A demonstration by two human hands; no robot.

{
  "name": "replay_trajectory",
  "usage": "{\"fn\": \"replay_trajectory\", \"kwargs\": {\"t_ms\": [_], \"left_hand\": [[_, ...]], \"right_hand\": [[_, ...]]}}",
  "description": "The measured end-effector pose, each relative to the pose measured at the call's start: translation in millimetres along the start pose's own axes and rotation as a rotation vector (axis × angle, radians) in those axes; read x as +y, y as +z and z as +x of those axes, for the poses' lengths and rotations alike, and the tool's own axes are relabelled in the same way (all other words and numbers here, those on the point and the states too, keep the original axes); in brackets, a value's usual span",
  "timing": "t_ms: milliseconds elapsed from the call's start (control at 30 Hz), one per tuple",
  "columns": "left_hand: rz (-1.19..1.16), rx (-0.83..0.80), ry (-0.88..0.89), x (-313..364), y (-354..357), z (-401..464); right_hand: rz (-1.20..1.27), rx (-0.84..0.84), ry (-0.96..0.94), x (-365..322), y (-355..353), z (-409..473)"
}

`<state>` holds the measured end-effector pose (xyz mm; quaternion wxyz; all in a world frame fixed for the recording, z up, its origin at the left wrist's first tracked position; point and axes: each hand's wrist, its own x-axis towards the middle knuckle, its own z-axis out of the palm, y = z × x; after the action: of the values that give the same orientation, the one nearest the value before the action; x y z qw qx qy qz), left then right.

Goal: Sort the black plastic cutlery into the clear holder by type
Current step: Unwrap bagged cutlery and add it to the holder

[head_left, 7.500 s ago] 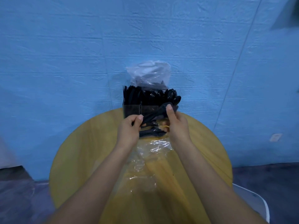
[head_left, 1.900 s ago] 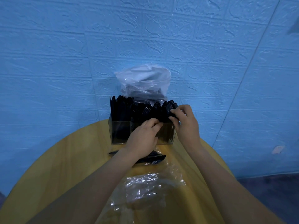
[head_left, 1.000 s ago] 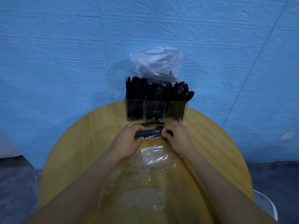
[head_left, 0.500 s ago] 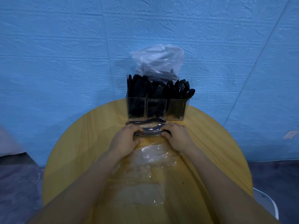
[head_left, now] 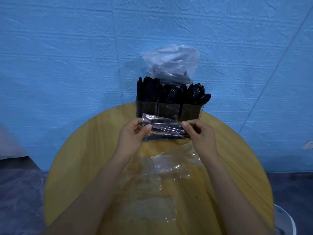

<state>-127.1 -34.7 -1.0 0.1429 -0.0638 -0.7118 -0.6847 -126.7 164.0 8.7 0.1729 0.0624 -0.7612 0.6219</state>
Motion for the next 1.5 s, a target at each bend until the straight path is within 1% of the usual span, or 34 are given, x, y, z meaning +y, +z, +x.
{"fn": "replay_trajectory", "kwargs": {"t_ms": [133,467,600,833,1033,1233,1300,1333,1400,1433,1500], "left_hand": [[-0.037,0.026,-0.032,-11.0,2.4,-3.3],[0.104,0.042,0.127,-17.2,4.5,1.3],[0.117,0.026,0.181,-18.9,3.6,-0.2],[0.221,0.004,0.283,-20.5,2.1,-3.0],[0.248,0.059,0.265,-24.6,-0.7,-2.2],[0.169,0.117,0.239,-24.8,1.6,-2.8],[0.128,0.097,0.172,-19.3,5.4,-6.1],[0.132,0.089,0.127,-17.3,7.7,-7.9],[0.221,0.106,0.083,-16.3,11.3,-9.6],[0.263,0.127,0.089,-17.4,11.8,-9.2],[0.273,0.173,0.122,-18.1,10.6,-7.6]], "right_hand": [[0.053,-0.027,0.048,7.1,3.1,-1.8],[0.014,-0.011,0.044,16.6,3.4,0.7],[0.013,0.002,0.055,17.8,3.6,1.8],[0.007,-0.009,0.061,16.2,2.5,2.0],[0.006,-0.038,0.03,9.4,7.3,-1.2],[0.022,-0.009,0.017,8.6,8.4,-2.2],[-0.006,0.013,-0.005,10.0,7.8,-1.7],[-0.027,0.016,-0.028,10.3,8.1,-1.4],[-0.069,0.015,-0.078,10.5,8.8,-1.5],[-0.08,0.013,-0.095,10.5,9.2,-1.7],[-0.083,0.008,-0.111,9.9,9.5,-2.4]]}}
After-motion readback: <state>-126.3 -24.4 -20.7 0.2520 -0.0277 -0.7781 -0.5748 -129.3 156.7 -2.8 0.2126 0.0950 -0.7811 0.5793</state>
